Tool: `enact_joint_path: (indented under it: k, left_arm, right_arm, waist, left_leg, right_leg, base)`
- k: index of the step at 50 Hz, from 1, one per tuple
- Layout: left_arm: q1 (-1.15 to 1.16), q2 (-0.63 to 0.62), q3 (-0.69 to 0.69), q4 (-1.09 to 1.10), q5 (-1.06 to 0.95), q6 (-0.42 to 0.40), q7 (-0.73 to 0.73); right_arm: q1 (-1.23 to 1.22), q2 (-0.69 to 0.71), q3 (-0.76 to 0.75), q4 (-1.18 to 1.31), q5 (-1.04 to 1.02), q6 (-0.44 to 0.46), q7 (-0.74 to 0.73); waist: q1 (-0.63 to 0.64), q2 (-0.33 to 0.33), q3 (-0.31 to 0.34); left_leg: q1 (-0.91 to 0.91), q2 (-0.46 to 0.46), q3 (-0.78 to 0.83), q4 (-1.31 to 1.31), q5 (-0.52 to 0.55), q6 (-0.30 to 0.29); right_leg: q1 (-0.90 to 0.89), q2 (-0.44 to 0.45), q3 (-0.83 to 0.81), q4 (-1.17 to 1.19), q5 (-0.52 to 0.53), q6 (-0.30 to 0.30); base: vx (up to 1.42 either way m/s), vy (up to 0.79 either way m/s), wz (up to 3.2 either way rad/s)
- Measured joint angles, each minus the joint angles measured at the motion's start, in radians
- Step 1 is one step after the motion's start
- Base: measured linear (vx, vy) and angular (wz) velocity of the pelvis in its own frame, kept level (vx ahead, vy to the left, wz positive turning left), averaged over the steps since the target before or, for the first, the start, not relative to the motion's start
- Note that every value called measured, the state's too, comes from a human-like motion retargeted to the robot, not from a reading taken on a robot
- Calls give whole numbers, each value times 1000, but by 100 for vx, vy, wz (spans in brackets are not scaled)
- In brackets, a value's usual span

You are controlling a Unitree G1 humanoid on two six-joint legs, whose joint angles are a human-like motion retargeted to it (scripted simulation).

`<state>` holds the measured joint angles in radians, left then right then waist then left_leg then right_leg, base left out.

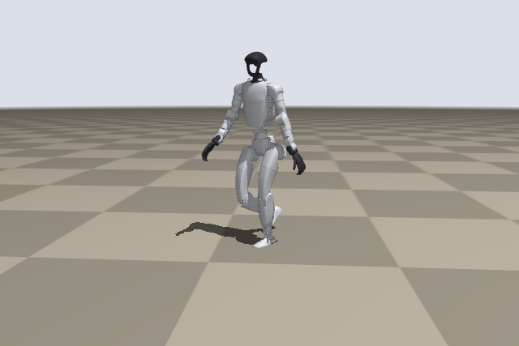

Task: Run

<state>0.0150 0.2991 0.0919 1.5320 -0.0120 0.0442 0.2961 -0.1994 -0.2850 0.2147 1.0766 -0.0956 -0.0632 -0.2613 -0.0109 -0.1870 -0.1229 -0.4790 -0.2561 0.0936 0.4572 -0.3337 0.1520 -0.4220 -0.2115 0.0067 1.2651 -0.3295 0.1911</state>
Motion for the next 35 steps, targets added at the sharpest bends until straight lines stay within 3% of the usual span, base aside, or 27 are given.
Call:
enact_joint_path:
  k: [3, 7, 10, 12, 15, 20, 23, 25, 30, 35]
  left_arm:
    - [49, -1, 8, -1, 12, -9, 6]
    - [61, -17, -9, -28, 37, -21, 21]
    - [45, -37, -41, -67, 57, -35, 33]
    - [8, -48, -62, -96, 71, -43, 34]
    - [-29, -60, -98, -132, 89, -56, 36]
    - [-110, -56, -144, -151, 111, -52, 38]
    - [-160, -45, -166, -148, 111, -39, 34]
    - [-210, -34, -180, -132, 98, -26, 19]
    - [-288, -28, -195, -133, 65, -19, 5]
    - [-396, -20, -204, -203, 2, -24, -5]
  right_arm:
    - [-56, -11, 15, -54, -10, -5, -20]
    - [-124, -17, 37, -121, -32, -12, -40]
    - [-150, -18, 58, -161, -49, -21, -49]
    - [-167, -31, 64, -174, -59, -20, -46]
    - [-141, -35, 75, -167, -71, -21, -47]
    - [-39, -49, 82, -77, -86, -2, -41]
    - [43, -52, 84, 8, -103, 17, -31]
    - [91, -52, 77, 80, -121, 28, -18]
    - [232, -23, 51, 225, -130, 62, 7]
    - [323, 35, 7, 325, -61, 88, 60]
  waist:
    - [45, -8, -16]
    - [79, 30, -17]
    - [70, 61, -1]
    - [75, 118, -8]
    - [35, 133, 12]
    - [-4, 170, 30]
    - [-13, 210, 32]
    - [-12, 249, 35]
    - [-83, 282, 40]
    - [-136, 247, 65]
  left_leg:
    - [-55, 5, 29, -24, 62, -10]
    - [-124, 61, 46, -59, 131, -60]
    - [-174, 108, 60, -76, 131, -93]
    - [-194, 182, 48, -145, 135, -120]
    - [-231, 214, 68, -77, 104, -138]
    - [-286, 334, 87, 406, -64, -103]
    - [-232, 428, 64, 720, -171, -80]
    - [-140, 477, 24, 837, -198, -96]
    - [183, 394, -82, 737, -145, -178]
    - [367, 275, -141, 390, -212, -156]
  right_leg:
    - [131, 46, 46, -163, -11, 23]
    - [208, 115, 56, -398, -130, -31]
    - [184, 139, 26, -487, -224, -91]
    - [149, 206, 3, -599, -199, -125]
    - [81, 207, -30, -598, -207, -144]
    - [-40, 248, -54, -561, -158, -166]
    - [-121, 307, -65, -523, -113, -183]
    - [-152, 367, -74, -554, -52, -191]
    - [-272, 398, -99, -507, 43, -184]
    - [-372, 324, -108, -473, 125, -138]
  base:
    - [-59, -1, -22]
    - [-67, -9, -29]
    - [-77, -16, -13]
    - [-80, -18, -19]
    - [-82, -17, 16]
    - [-76, -11, -16]
    - [-69, -3, -52]
    - [-64, 1, -65]
    - [-59, 6, -15]
    - [-56, 10, 33]
